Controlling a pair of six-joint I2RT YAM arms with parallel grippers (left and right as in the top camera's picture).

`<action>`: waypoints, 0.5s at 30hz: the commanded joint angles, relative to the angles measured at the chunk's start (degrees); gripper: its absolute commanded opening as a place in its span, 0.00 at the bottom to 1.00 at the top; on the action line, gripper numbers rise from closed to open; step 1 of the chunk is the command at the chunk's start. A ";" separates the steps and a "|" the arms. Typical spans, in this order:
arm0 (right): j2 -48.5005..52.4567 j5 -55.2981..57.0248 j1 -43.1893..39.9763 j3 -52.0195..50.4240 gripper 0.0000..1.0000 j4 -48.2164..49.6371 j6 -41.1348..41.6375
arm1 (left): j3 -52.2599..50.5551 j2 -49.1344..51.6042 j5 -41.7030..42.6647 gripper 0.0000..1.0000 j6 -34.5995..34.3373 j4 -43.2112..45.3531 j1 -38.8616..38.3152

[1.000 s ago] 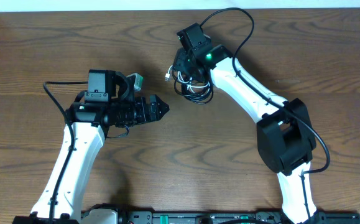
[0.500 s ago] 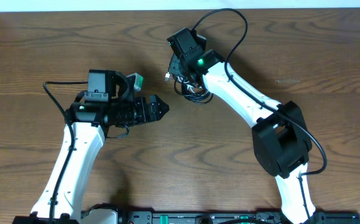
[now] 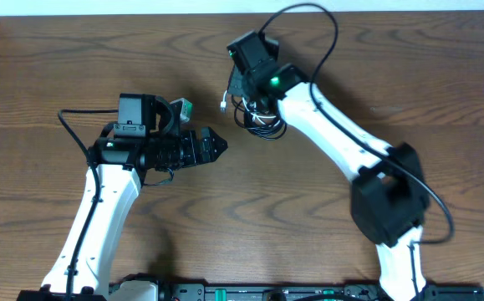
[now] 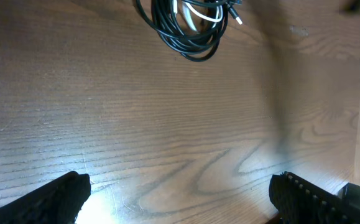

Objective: Untangle cables

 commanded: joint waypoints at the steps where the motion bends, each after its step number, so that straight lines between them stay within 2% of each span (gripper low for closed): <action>1: -10.95 1.90 -0.72 0.52 0.01 0.79 -6.54 | 0.63 0.39 0.68 0.98 0.35 -0.02 0.17; 7: -19.74 1.90 -0.63 0.52 0.01 0.39 -12.76 | 0.63 0.39 0.68 0.98 0.35 -0.02 0.17; 15: -24.48 1.90 -0.68 0.52 0.01 1.40 -16.33 | 0.63 0.39 0.68 0.98 0.35 -0.02 0.17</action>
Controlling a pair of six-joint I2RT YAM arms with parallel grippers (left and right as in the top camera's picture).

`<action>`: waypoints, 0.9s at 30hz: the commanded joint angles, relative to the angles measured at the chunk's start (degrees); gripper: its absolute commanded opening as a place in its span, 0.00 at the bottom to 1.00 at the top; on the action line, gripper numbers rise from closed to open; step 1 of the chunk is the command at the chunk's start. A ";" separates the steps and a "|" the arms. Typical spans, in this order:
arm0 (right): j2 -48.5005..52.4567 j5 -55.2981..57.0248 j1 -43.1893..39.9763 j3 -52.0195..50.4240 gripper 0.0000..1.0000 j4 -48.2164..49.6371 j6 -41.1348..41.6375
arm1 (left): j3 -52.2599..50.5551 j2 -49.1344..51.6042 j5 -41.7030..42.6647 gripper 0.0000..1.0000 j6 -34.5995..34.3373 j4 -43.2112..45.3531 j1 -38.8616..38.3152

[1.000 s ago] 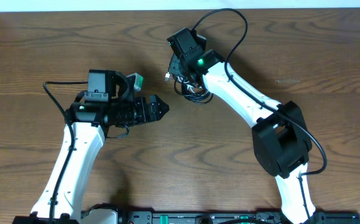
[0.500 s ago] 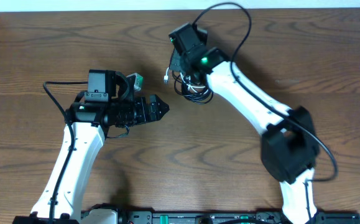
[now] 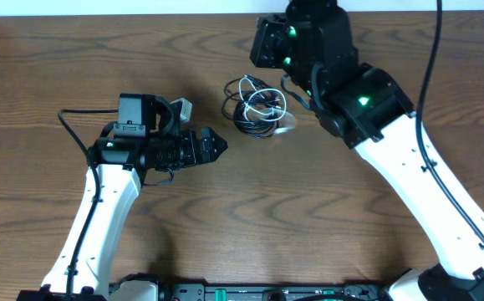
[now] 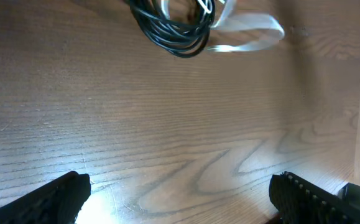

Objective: Untangle cables

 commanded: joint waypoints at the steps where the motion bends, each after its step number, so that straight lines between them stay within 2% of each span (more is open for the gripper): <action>1: -0.76 0.85 -0.68 -0.02 0.01 -0.20 -3.54 | 0.63 0.39 0.68 0.98 0.35 0.00 0.17; 3: -0.94 0.87 -0.68 -0.02 0.01 -0.26 -4.72 | 0.63 0.37 0.68 0.98 0.35 0.00 0.17; 4: -0.92 0.98 -0.70 -0.02 0.11 -0.66 -6.05 | 0.63 0.39 0.68 0.98 0.35 0.00 0.17; 7: -0.42 4.17 -0.90 -0.04 0.52 -3.50 -6.95 | 0.63 0.39 0.68 0.98 0.37 0.00 0.17; 8: -0.11 5.55 -1.22 -0.04 0.61 -5.14 -7.15 | 0.63 0.39 0.68 0.98 0.35 -0.02 0.17; 10: 0.74 6.12 -2.54 -0.04 0.70 -7.98 -8.26 | 0.63 0.39 0.68 0.98 0.35 -0.02 0.17; 14: 3.82 0.11 -6.82 -0.04 0.90 -11.41 -15.30 | 0.63 0.37 0.70 0.98 0.35 -0.02 0.17; 17: 7.30 -6.82 -10.88 -0.04 0.95 -12.57 -20.35 | 0.63 0.39 0.68 0.98 0.35 0.00 0.17; 19: 9.86 -15.74 -13.22 -0.04 0.98 -13.05 -28.33 | 0.63 0.39 0.68 0.98 0.37 0.00 0.17; 21: 13.49 -29.07 -15.63 -0.04 0.99 -15.32 -40.83 | 0.63 0.39 0.68 0.98 0.35 0.00 0.17; 23: 17.20 -36.04 -17.18 -0.04 0.99 -17.46 -47.60 | 0.63 0.39 0.68 0.98 0.35 0.00 0.17; 27: 23.17 -37.40 -17.84 -0.04 0.99 -18.53 -51.95 | 0.63 0.39 0.68 0.98 0.37 -0.02 0.17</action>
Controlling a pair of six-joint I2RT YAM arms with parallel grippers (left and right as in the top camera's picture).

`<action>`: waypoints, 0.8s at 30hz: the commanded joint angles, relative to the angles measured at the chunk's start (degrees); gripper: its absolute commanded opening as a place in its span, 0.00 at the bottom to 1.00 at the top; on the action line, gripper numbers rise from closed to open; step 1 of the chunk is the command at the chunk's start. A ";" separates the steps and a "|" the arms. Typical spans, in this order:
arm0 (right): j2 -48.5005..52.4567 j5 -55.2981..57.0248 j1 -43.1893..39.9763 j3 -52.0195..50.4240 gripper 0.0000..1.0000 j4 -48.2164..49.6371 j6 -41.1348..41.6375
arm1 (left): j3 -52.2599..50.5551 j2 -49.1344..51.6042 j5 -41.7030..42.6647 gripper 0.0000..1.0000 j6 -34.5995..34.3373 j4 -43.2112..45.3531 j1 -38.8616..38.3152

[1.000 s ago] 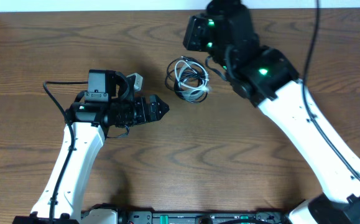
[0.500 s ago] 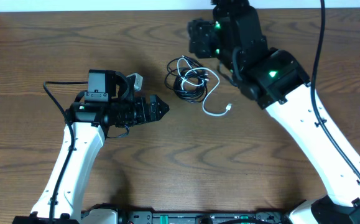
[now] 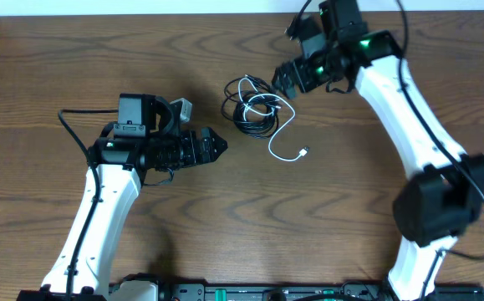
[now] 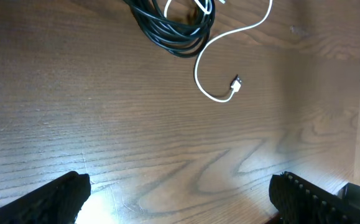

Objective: Untangle cables

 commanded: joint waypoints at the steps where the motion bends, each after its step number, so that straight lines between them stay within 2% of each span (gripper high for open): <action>1: 5.31 -9.62 -0.17 0.02 0.99 -0.46 -10.99 | 0.63 0.39 0.70 0.98 0.35 -0.02 0.17; 5: 9.42 -11.78 0.81 0.02 0.98 -0.15 -11.63 | 0.63 0.37 0.70 0.98 0.35 0.00 0.17; 6: 10.10 -10.80 1.09 0.02 0.94 0.15 -11.82 | 0.63 0.39 0.70 0.98 0.35 0.00 0.17; 7: 11.28 -7.43 1.62 0.02 0.78 1.11 -11.76 | 0.63 0.39 0.70 0.98 0.35 -0.02 0.17; 8: 11.65 -5.97 1.73 0.02 0.73 1.46 -11.47 | 0.63 0.39 0.70 0.98 0.35 0.00 0.17; 13: 12.52 -5.14 1.86 0.02 0.59 2.49 -10.27 | 0.63 0.37 0.70 0.98 0.35 -0.02 0.17; 17: 12.79 -3.56 1.88 -0.04 0.59 2.38 -10.27 | 0.63 0.39 0.70 0.98 0.35 0.00 0.17; 19: 13.44 -3.23 1.86 -0.04 0.44 1.99 -10.23 | 0.63 0.39 0.70 0.98 0.35 0.00 0.17; 22: 13.73 -3.48 1.97 -0.04 0.41 2.51 -7.65 | 0.63 0.39 0.70 0.98 0.37 -0.02 0.17; 23: 13.70 -3.50 2.03 -0.04 0.38 3.06 -6.84 | 0.63 0.39 0.70 0.98 0.35 0.00 0.17; 24: 13.53 -3.48 2.08 0.00 0.31 3.67 -6.01 | 0.63 0.39 0.70 0.98 0.35 0.00 0.17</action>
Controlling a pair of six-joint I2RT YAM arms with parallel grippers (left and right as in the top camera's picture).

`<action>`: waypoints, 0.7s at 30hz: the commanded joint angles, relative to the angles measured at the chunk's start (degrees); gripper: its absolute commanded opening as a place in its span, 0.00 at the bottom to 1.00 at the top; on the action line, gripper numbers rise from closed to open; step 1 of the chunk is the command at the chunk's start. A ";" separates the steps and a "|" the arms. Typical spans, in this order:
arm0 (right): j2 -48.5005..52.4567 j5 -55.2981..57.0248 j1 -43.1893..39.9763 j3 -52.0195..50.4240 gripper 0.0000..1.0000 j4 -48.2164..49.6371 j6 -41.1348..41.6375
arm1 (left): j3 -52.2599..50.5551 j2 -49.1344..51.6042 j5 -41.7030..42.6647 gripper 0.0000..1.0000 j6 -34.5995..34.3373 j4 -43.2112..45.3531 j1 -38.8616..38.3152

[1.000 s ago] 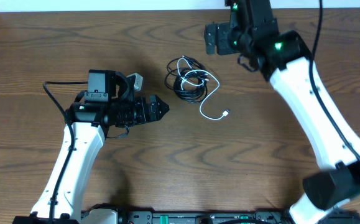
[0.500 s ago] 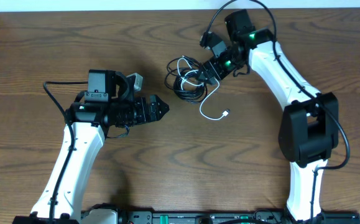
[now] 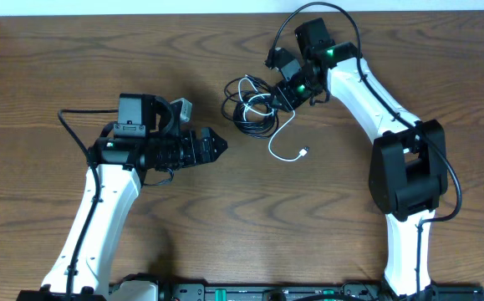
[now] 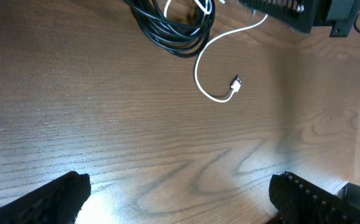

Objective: Untangle cables

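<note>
A black cable coil lies tangled with white cable loops at the table's middle back. A white tail runs out of the coil toward the front right and ends in a connector. The left wrist view shows the same black coil, white tail and connector. My right gripper sits at the bundle's right edge, over the white tail's start; its jaw state does not show. My left gripper stands open left of the bundle, its fingers wide apart over bare wood.
The tabletop is brown wood. Its far edge meets a white wall. My right arm reaches in from the right side. A pale edge strip shows at the right of the left wrist view.
My right gripper has moved from just right of the bundle to its right edge, lower and nearer the white tail. The cables and my left arm have not moved.
My right gripper was first down on the bundle. Then it was up and to the right, with a white strand blurred beside the coil. By 0.8 s ago the white tail lay stretched out on the table, the gripper apart from it. Now the gripper is at the bundle.
</note>
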 commanded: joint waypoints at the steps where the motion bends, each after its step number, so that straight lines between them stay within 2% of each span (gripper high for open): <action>1: 0.68 0.11 0.39 0.15 0.24 1.64 4.15 | 0.63 0.39 0.68 0.98 0.37 0.00 0.17; 3: 0.11 -0.48 0.37 1.01 0.01 1.49 5.42 | 0.63 0.39 0.70 0.98 0.37 0.00 0.17; 11: -5.57 -1.62 0.37 7.30 0.01 -2.75 11.54 | 0.63 0.39 0.68 0.98 0.35 -0.02 0.17; 21: -19.08 -1.57 0.39 9.73 0.01 -5.68 12.44 | 0.63 0.39 0.68 0.98 0.35 0.00 0.17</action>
